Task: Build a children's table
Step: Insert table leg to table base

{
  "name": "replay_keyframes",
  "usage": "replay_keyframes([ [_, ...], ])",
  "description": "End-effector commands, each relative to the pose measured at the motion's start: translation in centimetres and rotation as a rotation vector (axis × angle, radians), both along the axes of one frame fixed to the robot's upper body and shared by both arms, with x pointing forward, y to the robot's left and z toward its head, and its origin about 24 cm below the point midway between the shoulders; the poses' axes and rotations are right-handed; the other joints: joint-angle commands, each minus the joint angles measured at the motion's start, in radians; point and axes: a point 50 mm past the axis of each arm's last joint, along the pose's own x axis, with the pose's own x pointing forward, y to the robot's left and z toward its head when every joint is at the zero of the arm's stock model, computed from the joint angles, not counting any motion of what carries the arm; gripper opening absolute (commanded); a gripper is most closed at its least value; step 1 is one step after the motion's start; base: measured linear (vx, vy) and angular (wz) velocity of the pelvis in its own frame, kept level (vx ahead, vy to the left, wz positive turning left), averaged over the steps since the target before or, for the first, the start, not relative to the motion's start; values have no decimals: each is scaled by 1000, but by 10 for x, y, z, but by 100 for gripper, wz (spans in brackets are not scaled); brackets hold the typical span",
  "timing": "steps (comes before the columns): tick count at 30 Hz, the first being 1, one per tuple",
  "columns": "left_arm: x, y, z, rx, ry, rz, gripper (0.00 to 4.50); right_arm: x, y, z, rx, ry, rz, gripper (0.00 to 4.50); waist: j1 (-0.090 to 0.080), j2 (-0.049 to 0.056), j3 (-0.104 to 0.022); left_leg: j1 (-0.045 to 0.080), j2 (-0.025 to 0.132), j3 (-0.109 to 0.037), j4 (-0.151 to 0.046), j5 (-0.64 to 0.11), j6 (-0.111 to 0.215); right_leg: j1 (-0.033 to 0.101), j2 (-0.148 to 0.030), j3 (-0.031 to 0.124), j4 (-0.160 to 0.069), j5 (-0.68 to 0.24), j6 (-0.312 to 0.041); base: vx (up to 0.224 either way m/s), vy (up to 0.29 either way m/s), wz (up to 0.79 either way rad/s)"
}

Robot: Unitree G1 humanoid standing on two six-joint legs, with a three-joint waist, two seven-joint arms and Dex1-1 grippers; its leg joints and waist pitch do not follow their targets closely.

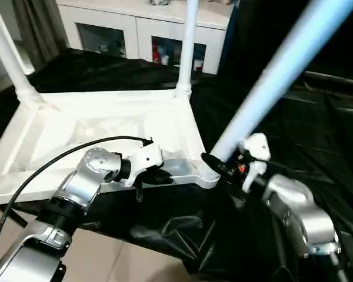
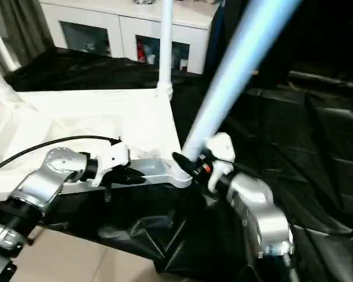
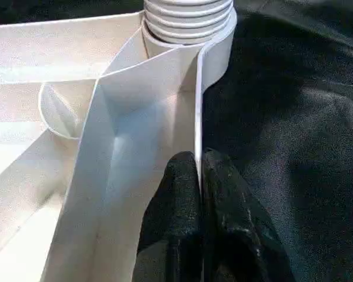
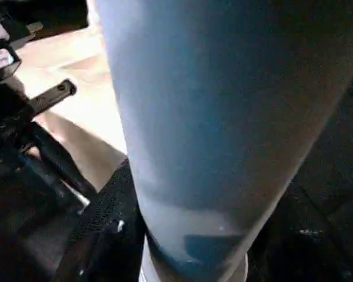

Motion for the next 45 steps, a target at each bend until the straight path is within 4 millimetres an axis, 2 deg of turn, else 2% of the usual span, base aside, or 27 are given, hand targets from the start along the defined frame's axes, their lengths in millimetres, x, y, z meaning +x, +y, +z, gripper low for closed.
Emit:
replay_keyframes([
  [1,-1,19,-12,95,21,81,0,-6,14,-14,-9,89,120,187,10,5,-46,-21,27,1,-81,-133,22,51,-76,42,-85,-256,-175,0,0,0],
  [2,-1,19,-12,100,19,74,0,-4,14,-15,-24,92,135,187,10,-8,-47,-22,26,1,-80,-122,27,53,-77,41,-81,-242,-179,0,0,0],
  [3,-2,18,-12,107,18,57,0,-2,14,-16,-34,105,155,187,9,-4,-46,-21,26,2,-79,-124,29,51,-78,42,-82,-240,-185,0,0,0],
  [7,-5,17,-12,117,19,20,0,-1,13,-18,-31,130,185,187,10,-6,-47,-19,28,3,-78,-119,31,52,-79,42,-82,-227,-194,0,0,0],
  [10,-7,15,-12,120,21,-26,0,-3,10,-21,-28,151,222,187,9,2,-51,-18,28,4,-76,-97,32,55,-78,42,-75,-153,-212,0,0,0],
  [11,-7,14,-12,117,22,-37,0,-3,9,-22,-29,154,232,187,8,0,-52,-19,28,4,-75,-92,34,56,-77,42,-74,-137,-216,0,0,0],
  [12,-7,13,-11,112,20,-53,0,-4,8,-24,-30,160,247,187,10,5,-53,-18,27,4,-74,-81,36,58,-77,41,-70,-100,-229,0,0,0],
  [13,-7,13,-11,111,20,-55,0,-4,8,-24,-30,162,249,187,10,5,-53,-18,27,4,-74,-81,36,58,-77,41,-70,-100,-229,0,0,0],
  [14,-8,11,-10,104,18,-88,0,-6,7,-27,-34,176,282,187,9,11,-54,-16,27,5,-73,-79,36,58,-77,41,-69,-79,-239,0,0,0],
  [15,-9,8,-9,98,25,-121,0,-8,5,-30,-52,182,313,187,9,6,-54,-16,27,7,-73,-87,41,60,-75,40,-70,-74,-247,0,0,0],
  [17,-9,6,-8,93,35,-150,0,-10,5,-32,-73,182,342,187,12,19,-55,-14,28,7,-73,-87,40,59,-76,41,-68,-50,-258,0,0,0],
  [18,-10,5,-7,90,40,-167,0,-10,5,-32,-82,181,362,187,13,13,-54,-14,27,8,-73,-91,41,61,-75,40,-70,-52,-259,0,0,0],
  [19,-10,5,-7,90,40,-167,0,-10,5,-32,-82,181,362,187,14,12,-55,-14,27,7,-73,-93,42,62,-75,39,-69,-55,-259,0,0,0],
  [20,-10,3,-6,89,43,-197,0,-11,5,-31,-95,178,397,187,16,27,-55,-13,28,5,-74,-95,36,62,-76,40,-67,-58,-261,0,0,0],
  [21,-11,3,-5,88,42,-205,0,-11,5,-31,-99,177,404,187,14,19,-55,-12,28,7,-74,-104,35,63,-74,39,-70,-63,-262,0,0,0],
  [24,-11,2,-5,91,43,-215,0,-12,4,-33,-120,173,426,187,17,22,-55,-12,28,7,-74,-119,33,62,-74,39,-73,-80,-263,0,0,0],
  [29,-6,2,-6,81,14,-173,0,-9,4,-37,-119,170,377,187,17,23,-55,-11,27,5,-77,-147,24,62,-74,38,-79,-148,-245,0,0,0],
  [32,-1,4,-7,80,4,-126,0,-2,2,-42,-114,172,266,187,17,24,-52,-10,26,5,-79,-172,18,58,-74,39,-85,-201,-232,0,0,0],
  [33,0,4,-6,77,-1,-116,0,1,0,-44,-108,177,221,187,17,27,-49,-8,25,4,-82,-201,11,55,-75,39,-90,-257,-221,0,0,0],
  [35,3,3,-7,69,1,-83,0,7,-4,-50,-108,192,115,187,13,25,-45,-5,25,0,-86,-252,-1,50,-76,39,-99,-376,-187,0,0,0],
  [36,5,3,-7,62,-3,-73,0,9,-5,-51,-109,196,81,187,11,32,-40,-1,22,-4,-87,-292,-8,42,-76,37,-106,-464,-163,-51,-7,-2],
  [37,5,2,-7,60,-3,-63,0,11,-6,-52,-112,199,63,187,10,27,-39,1,21,-7,-88,-319,-8,38,-78,36,-116,-544,-132,-51,-7,-2],
  [38,8,1,-7,54,-6,-38,0,13,-7,-55,-120,208,14,187,9,31,-40,3,22,-10,-89,-325,-9,36,-79,35,-118,-566,-121,-59,0,-3],
  [39,11,0,-7,46,-11,-16,0,16,-9,-58,-127,219,-35,187,6,30,-40,0,20,-14,-92,-332,-9,36,-80,31,-124,-607,-96,-58,9,-6],
  [40,16,-5,-8,29,-16,41,0,21,-11,-64,-149,238,-143,187,6,34,-40,0,21,-16,-93,-335,-10,37,-81,30,-126,-612,-91,-58,9,-6],
  [43,24,-12,-10,28,-35,122,0,28,-12,-70,-175,251,-274,187,-2,36,-38,4,16,-19,-93,-367,-17,27,-80,22,-134,-646,-74,-18,7,-3],
  [45,29,-17,-11,29,-41,178,0,33,-10,-72,-164,260,-350,187,-3,38,-41,4,19,-22,-98,-372,-14,32,-83,18,-135,-621,-80,0,0,0],
])
